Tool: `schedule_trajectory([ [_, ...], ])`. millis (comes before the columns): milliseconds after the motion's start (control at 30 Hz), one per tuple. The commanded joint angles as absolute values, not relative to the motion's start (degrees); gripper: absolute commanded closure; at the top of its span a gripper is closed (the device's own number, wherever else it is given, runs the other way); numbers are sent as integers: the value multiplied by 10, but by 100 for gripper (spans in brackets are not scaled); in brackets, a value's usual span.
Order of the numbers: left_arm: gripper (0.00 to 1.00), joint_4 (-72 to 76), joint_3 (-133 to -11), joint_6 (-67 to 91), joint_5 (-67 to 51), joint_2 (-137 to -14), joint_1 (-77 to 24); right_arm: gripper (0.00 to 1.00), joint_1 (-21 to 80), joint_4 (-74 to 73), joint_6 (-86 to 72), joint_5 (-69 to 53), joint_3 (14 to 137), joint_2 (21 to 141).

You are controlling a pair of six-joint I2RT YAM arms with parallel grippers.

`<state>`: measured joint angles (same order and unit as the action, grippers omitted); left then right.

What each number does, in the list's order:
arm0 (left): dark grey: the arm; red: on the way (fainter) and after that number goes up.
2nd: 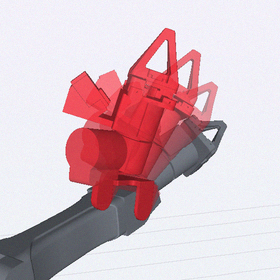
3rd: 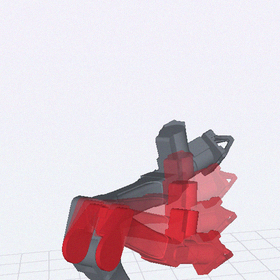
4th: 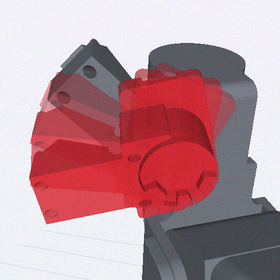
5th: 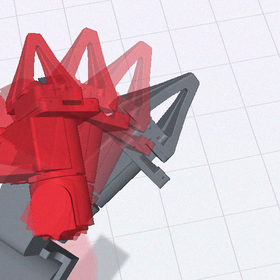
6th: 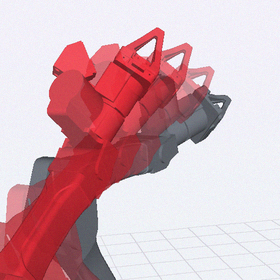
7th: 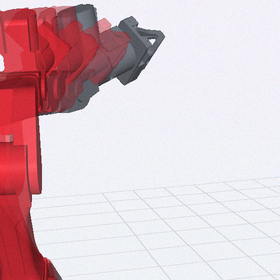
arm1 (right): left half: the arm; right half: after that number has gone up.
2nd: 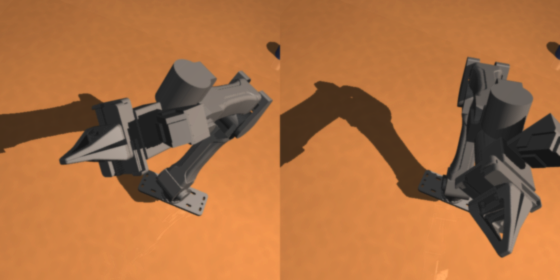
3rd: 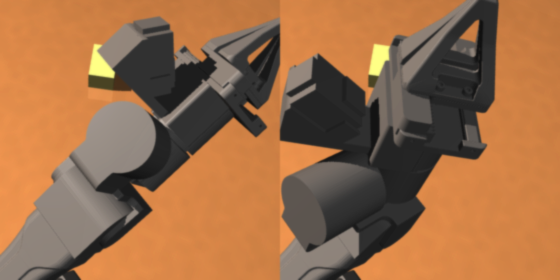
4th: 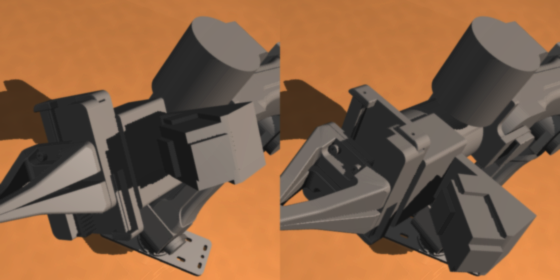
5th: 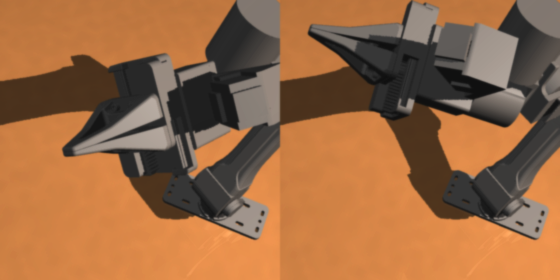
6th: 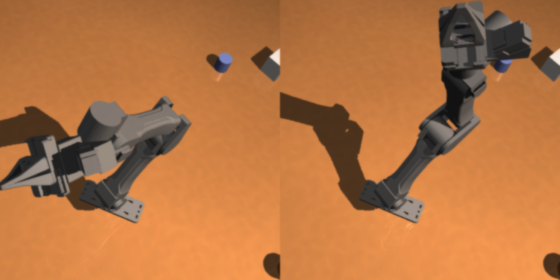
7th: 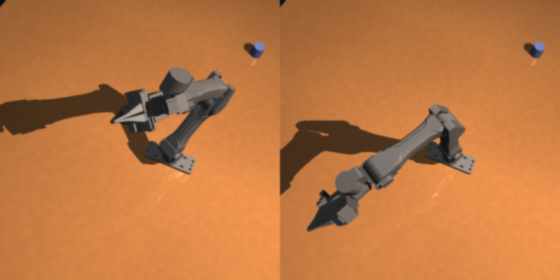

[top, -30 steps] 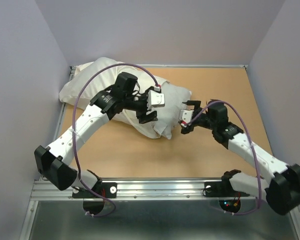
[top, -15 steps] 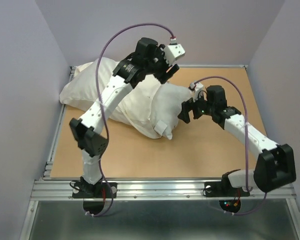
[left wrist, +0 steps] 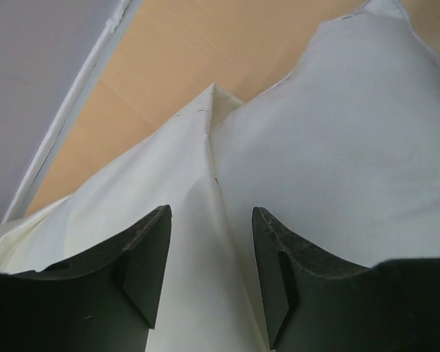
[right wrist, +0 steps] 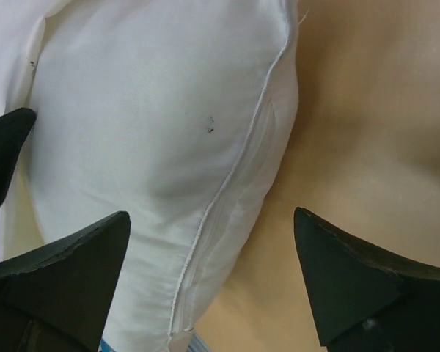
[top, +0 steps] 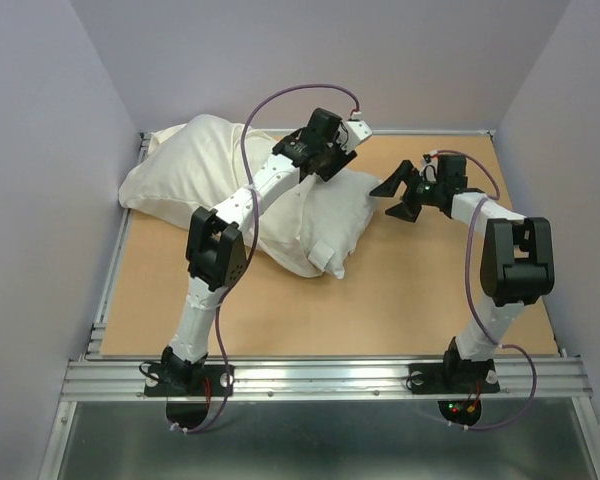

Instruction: Put the pillow into the pillowcase

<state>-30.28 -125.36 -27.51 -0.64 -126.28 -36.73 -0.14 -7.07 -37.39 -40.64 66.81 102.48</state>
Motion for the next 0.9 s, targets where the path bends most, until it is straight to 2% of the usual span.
schedule_trajectory([
  [0,41,-236,-1263,-271,39,-1258,-367,3,5,18,-476,-448,662,1039],
  [167,46,-223,-1269,-283,58,-1287,-362,5,27,40,-475,-433,650,1068],
  [300,55,-221,-1278,-287,63,-1305,-359,16,38,58,-479,-437,650,1092],
  [400,68,-232,-1294,-297,54,-1321,-358,26,56,80,-490,-445,658,1114],
  [433,75,-236,-1301,-299,41,-1326,-358,28,60,98,-493,-446,660,1120],
  [467,89,-252,-1318,-295,29,-1335,-357,37,66,111,-502,-453,660,1121],
  [500,90,-260,-1318,-295,13,-1339,-357,41,66,123,-508,-458,660,1123],
  [533,100,-271,-1340,-282,-56,-1339,-356,44,72,150,-516,-462,659,1124],
  [567,100,-279,-1349,-273,-101,-1336,-356,53,75,177,-528,-478,657,1124],
  [600,100,-279,-1354,-256,-151,-1320,-359,57,81,206,-567,-486,646,1125],
  [633,100,-273,-1352,-226,-256,-1309,-361,62,83,259,-587,-495,643,1127],
  [700,100,-224,-1343,-156,-354,-1272,-389,68,95,306,-628,-502,654,1133],
  [767,100,-188,-1345,-104,-394,-1245,-415,76,103,327,-653,-507,669,1140],
  [800,100,-145,-1328,-73,-369,-1232,-426,76,96,363,-719,-498,662,1146],
  [833,100,-117,-1314,-33,-440,-1222,-434,78,93,408,-735,-508,673,1155],
  [867,100,-93,-1310,-21,-444,-1212,-440,79,93,409,-739,-514,685,1161],
])
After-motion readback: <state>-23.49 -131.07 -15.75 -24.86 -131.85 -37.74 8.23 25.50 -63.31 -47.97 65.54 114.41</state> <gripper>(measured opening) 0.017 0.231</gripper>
